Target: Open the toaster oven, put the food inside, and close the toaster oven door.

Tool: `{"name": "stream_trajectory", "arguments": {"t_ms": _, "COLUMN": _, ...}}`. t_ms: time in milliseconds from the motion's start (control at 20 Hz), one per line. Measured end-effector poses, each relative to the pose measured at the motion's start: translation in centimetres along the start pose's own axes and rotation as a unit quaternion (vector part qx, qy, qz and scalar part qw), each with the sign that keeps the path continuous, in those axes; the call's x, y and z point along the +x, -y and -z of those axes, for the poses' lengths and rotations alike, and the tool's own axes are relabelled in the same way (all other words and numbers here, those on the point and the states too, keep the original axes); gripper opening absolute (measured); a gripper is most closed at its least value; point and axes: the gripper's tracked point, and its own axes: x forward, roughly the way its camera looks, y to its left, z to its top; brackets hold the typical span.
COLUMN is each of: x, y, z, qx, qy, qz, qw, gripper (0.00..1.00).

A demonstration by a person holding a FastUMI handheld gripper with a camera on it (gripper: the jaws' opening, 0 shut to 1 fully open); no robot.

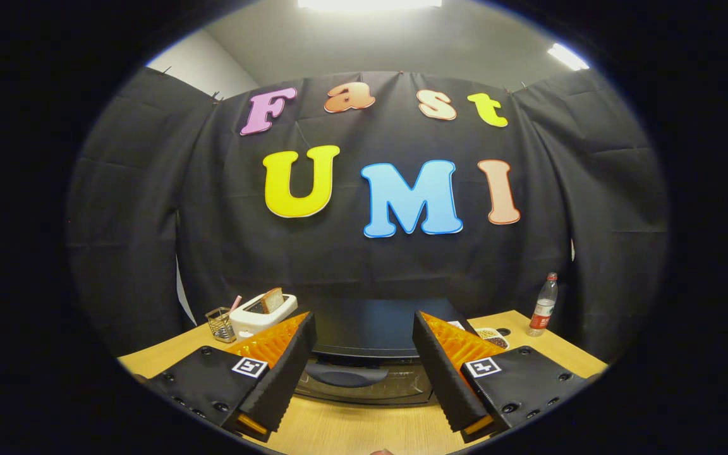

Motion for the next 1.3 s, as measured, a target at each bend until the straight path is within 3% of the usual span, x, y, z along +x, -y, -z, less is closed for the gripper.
{"name": "stream_trajectory", "arguments": {"t_ms": 650, "x": 6.1, "y": -0.8, "z": 9.0, "qx": 0.024, "qy": -0.12, "qz": 0.011, "qw": 0.992, "gripper": 0.98}}
{"name": "stream_trajectory", "arguments": {"t_ms": 900, "x": 6.0, "y": -1.4, "z": 9.3, "qx": -0.008, "qy": -0.101, "qz": 0.015, "qw": 0.995, "gripper": 0.98}}
{"name": "stream_trajectory", "arguments": {"t_ms": 1300, "x": 4.5, "y": -1.5, "z": 9.6, "qx": -0.005, "qy": -0.096, "qz": 0.014, "qw": 0.995, "gripper": 0.97}}
